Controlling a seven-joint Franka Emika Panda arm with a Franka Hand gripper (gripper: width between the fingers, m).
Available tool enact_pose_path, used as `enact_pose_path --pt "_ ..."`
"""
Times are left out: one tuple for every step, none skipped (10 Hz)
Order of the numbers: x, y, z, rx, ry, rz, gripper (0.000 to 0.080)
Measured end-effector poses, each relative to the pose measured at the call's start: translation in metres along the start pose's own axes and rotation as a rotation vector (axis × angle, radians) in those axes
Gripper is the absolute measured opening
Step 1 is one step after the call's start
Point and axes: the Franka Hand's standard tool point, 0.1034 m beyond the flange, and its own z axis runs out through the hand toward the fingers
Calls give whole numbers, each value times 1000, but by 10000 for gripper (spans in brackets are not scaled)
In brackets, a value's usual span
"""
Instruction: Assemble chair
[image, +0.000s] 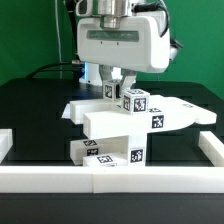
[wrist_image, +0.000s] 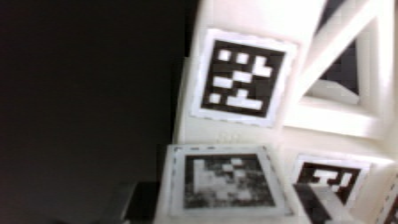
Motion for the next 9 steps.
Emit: enact_pose_path --pt "0 0 1 0 0 92 276" --pt "0 0 1 0 0 155 276" --pt "0 0 1 1 -3 211 276" --pt "0 0 2 3 -6 301 276" --pt "0 0 2 5 -9 360 276" --pt "0 0 2 6 -10 393 276" --pt "0 0 2 11 -18 484 276" --pt "0 0 2 13 -22 554 276" --pt "-1 0 2 15 -27 615 276"
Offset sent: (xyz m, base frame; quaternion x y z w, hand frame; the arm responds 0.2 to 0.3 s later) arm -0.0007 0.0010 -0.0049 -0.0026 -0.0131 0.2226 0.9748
